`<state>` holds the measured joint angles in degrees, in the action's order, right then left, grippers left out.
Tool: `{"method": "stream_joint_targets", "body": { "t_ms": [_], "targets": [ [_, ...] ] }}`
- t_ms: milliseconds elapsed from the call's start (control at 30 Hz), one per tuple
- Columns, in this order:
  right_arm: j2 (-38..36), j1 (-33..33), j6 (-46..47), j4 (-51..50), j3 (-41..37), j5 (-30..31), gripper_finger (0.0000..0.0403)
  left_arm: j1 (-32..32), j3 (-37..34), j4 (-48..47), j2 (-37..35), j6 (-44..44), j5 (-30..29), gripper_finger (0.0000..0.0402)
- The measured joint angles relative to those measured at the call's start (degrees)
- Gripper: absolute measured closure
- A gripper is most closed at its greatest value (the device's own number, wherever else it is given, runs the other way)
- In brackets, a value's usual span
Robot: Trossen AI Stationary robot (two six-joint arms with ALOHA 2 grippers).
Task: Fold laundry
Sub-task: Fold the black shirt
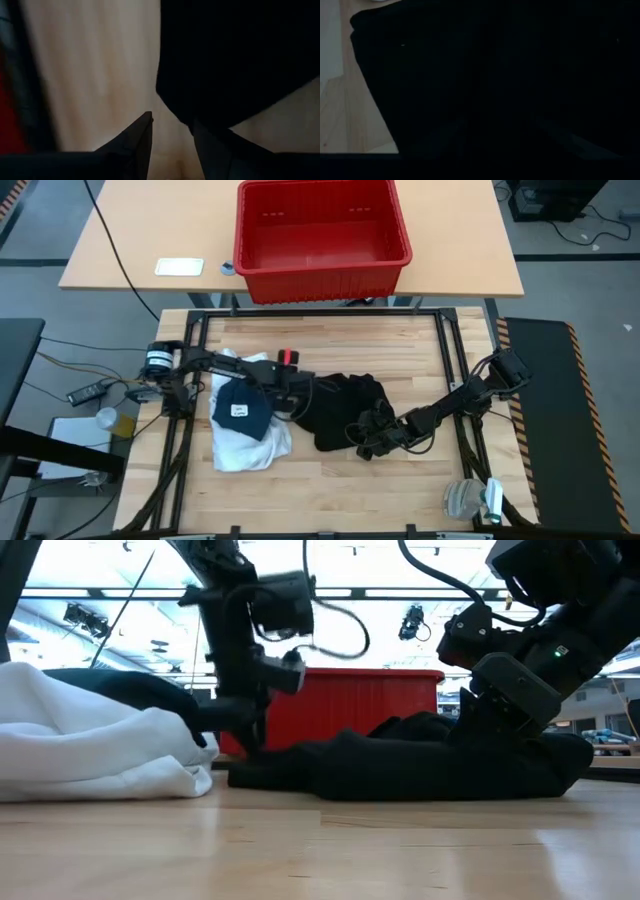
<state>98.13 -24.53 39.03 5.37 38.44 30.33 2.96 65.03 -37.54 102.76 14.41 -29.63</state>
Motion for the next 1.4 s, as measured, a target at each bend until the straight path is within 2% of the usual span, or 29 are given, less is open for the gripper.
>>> {"method": "stream_joint_targets", "body": {
  "t_ms": [200,367,533,600,733,800,967,1100,1233,1300,1400],
  "targets": [
    [0.0,0.0,0.0,0.0,0.0,0.0,0.019,-3.0,1.6,-0.4,-5.4,5.5,-4.2,0.026],
    [0.0,0.0,-0.1,0.0,0.0,-0.1,0.019,-3.8,1.8,-1.6,-8.1,6.4,2.2,0.026],
    [0.0,0.0,-0.1,-0.2,0.0,-0.1,0.019,-3.8,1.8,-5.7,-8.1,7.9,3.8,0.026],
    [0.0,0.0,-0.1,0.0,0.0,-0.2,0.019,-4.1,1.8,-4.9,-8.2,8.1,7.2,0.026],
    [-0.1,0.0,-0.8,1.6,-0.1,0.3,0.019,-6.5,1.7,2.0,-8.4,6.1,15.7,0.026],
    [-1.4,-0.1,-2.1,3.5,-0.1,0.5,0.019,-9.0,1.7,5.6,-8.3,5.0,17.6,0.026],
    [-8.2,-0.6,-5.6,3.1,2.1,0.9,0.019,-15.9,1.7,15.2,-8.2,4.5,18.0,0.026],
    [-14.0,-2.4,-8.1,-2.4,3.4,5.9,0.019,-19.0,1.8,21.5,-7.9,-1.3,14.2,0.0253],
    [-18.4,-2.9,-11.1,-6.7,3.5,13.1,0.019,-18.3,1.7,25.3,-6.4,-6.0,11.0,0.0232],
    [-20.2,-2.0,-12.1,-6.6,3.4,15.5,0.019,-16.5,1.8,27.2,-4.9,-6.5,14.3,0.0224],
    [-21.2,0.9,-13.0,-7.6,3.5,14.6,0.019,-14.3,1.8,33.4,0.1,-6.5,17.5,0.0222]
  ]
}}
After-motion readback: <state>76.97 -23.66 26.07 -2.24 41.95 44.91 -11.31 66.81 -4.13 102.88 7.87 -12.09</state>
